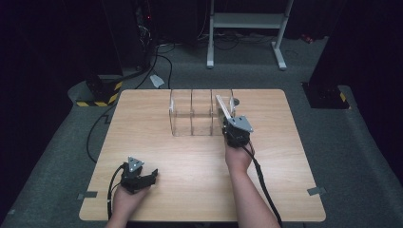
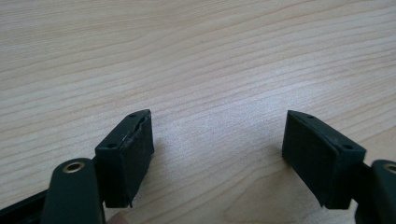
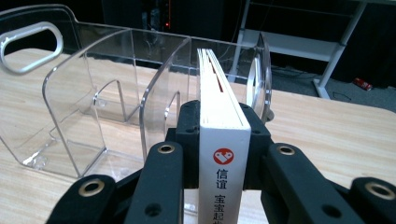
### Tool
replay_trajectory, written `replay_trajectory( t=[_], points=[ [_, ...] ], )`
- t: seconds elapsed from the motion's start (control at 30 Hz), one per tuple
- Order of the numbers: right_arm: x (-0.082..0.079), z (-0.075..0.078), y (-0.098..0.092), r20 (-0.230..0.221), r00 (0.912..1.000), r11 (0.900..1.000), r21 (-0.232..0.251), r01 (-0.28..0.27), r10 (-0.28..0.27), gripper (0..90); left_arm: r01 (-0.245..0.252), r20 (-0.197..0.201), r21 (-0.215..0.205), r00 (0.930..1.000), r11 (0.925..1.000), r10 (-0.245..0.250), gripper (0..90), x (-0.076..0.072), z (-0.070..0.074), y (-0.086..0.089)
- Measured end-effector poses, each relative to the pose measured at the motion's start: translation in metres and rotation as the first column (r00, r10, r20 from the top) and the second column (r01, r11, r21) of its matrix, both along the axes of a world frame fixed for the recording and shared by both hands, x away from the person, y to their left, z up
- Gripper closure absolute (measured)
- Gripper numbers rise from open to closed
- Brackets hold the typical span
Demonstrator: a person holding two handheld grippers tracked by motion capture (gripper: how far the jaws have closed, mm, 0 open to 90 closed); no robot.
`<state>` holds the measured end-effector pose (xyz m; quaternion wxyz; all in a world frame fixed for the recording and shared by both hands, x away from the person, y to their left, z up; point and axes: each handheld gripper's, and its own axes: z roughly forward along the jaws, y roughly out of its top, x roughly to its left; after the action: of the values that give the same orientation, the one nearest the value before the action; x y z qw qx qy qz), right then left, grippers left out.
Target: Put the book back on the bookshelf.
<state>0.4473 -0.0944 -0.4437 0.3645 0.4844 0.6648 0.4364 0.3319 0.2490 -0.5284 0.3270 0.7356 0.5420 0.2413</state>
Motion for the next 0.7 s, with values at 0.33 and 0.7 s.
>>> replay_trajectory(
  t=[0.33,0.7],
  points=[
    [-0.011,-0.008,-0.001,-0.034,0.9994,1.0,0.007,0.007,-0.007,73.5,0.0,0.0,0.001,1.0,1.0,0.0,25.1,0.0,0.0,0.0],
    [-0.017,-0.015,-0.004,-0.068,0.9977,1.0,0.009,0.007,-0.007,72.5,0.0,0.001,0.001,1.0,1.0,0.0,25.2,0.0,0.0,0.0]
  ],
)
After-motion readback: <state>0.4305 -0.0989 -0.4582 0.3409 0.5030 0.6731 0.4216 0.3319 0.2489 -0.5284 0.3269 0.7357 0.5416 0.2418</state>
